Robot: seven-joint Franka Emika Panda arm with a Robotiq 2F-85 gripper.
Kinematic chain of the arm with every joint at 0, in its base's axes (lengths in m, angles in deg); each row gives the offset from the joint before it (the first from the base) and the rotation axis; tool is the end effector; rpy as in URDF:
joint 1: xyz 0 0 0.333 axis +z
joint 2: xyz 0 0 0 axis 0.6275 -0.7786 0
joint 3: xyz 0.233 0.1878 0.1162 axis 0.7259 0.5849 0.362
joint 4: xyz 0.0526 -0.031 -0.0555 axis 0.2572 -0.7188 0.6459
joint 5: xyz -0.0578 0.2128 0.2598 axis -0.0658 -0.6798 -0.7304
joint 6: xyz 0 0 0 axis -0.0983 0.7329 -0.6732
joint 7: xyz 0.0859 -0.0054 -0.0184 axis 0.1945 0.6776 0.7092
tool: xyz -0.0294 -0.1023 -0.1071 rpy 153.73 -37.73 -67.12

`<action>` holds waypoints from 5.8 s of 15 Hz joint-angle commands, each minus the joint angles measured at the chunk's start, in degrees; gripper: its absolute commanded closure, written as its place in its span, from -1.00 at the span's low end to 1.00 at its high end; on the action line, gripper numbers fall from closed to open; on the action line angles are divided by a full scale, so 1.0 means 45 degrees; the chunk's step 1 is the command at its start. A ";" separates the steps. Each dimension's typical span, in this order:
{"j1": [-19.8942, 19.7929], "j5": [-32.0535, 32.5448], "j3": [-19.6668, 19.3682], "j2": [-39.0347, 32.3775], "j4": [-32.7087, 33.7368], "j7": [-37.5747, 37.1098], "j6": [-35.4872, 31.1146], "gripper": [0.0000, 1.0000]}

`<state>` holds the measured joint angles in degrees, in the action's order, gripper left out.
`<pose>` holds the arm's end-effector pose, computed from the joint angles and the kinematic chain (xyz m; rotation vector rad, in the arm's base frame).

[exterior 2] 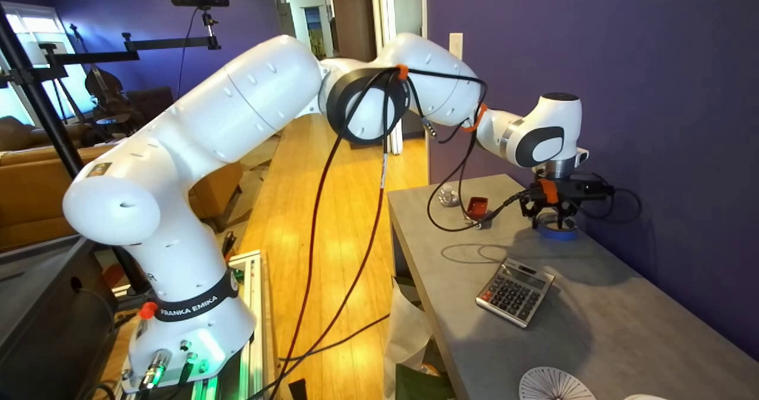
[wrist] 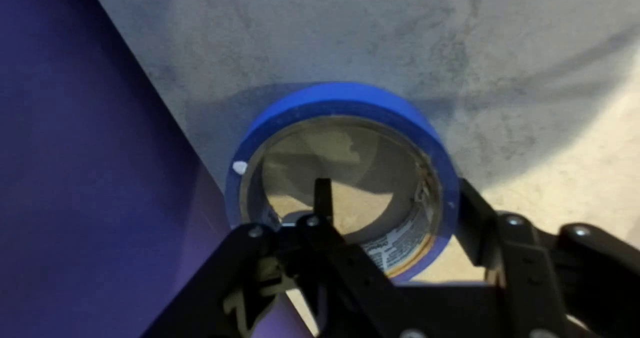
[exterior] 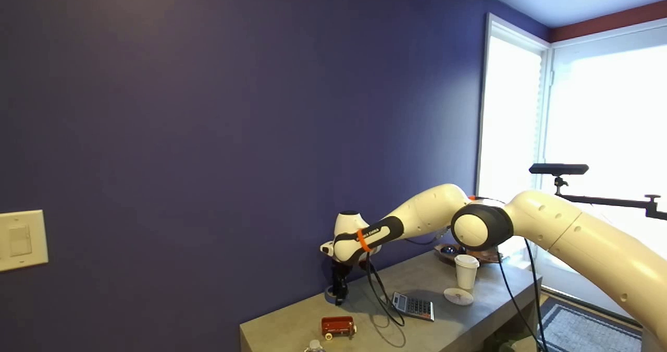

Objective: Put the blue masking tape in the toy cart in an upright position

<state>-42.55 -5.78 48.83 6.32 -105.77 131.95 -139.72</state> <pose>0.7545 -0.0081 0.1606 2.7374 1.4217 0.2340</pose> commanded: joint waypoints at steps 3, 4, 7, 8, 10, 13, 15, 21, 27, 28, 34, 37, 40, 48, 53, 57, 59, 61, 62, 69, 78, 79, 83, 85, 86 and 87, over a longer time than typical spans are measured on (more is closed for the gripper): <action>-0.0002 0.0101 -0.0006 -0.0368 0.0996 -0.0179 0.1274 0.70; 0.0025 0.0094 -0.0050 -0.0315 0.1005 -0.0315 0.1574 0.82; 0.0056 -0.0023 -0.0096 -0.0018 0.0877 -0.0926 0.2386 1.00; 0.0010 -0.0154 0.0013 0.0144 0.0811 -0.1107 0.2632 0.96; -0.0039 -0.0371 0.0179 0.0620 0.0505 -0.1543 0.3163 0.94; -0.0260 -0.0913 0.0594 0.1763 -0.0373 -0.1896 0.3951 0.94; -0.0533 -0.1452 0.0764 0.2557 -0.0949 -0.2227 0.4409 0.94; -0.2086 -0.4307 0.1362 0.5485 -0.4015 -0.2348 0.5641 0.94; -0.3565 -0.8426 0.1159 0.8075 -0.7457 -0.1675 0.5825 0.94; -0.3707 -0.9114 0.1063 0.8488 -0.8055 -0.1506 0.5871 0.94; -0.3756 -1.3131 -0.0279 1.0132 -1.1296 -0.0181 0.7932 0.94; -0.3642 -1.4369 -0.1111 0.9858 -1.1900 0.0324 0.9419 0.94; -0.3664 -1.5176 -0.1780 0.9001 -1.1935 0.0604 1.1222 0.94; -0.3235 -1.5026 -0.2370 0.8592 -1.1861 0.0556 1.1357 0.94; -0.3412 -1.5514 -0.2318 0.6395 -1.0564 -0.0164 1.3177 0.94; -0.3232 -1.5843 -0.2369 0.5023 -0.9950 -0.0314 1.3485 0.94; -0.3108 -1.5984 -0.2409 0.4535 -0.9700 -0.0251 1.3077 0.94; -0.3016 -1.6169 -0.2395 0.4173 -0.9438 -0.0267 1.2859 0.94; -0.2975 -1.6204 -0.2408 0.4030 -0.9328 -0.0265 1.2760 0.94; -0.2663 -1.6105 -0.2402 0.3575 -0.8829 -0.0309 1.1232 0.94; -0.2588 -1.6017 -0.2268 0.2898 -0.8261 -0.1708 1.0977 0.94; -0.2592 -1.6016 -0.2258 0.2815 -0.8195 -0.1861 1.0984 0.94; -0.2596 -1.5960 -0.2220 0.2571 -0.7928 -0.2339 1.1018 0.94; -0.2612 -1.5838 -0.2229 0.2434 -0.7744 -0.2543 1.1103 0.94; -0.2618 -1.5828 -0.2222 0.2398 -0.7690 -0.2644 1.1127 0.60; -0.2625 -1.5800 -0.2223 0.2360 -0.7643 -0.2735 1.1143 0.23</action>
<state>-54.56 -77.00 38.85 19.06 -142.28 120.99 -90.08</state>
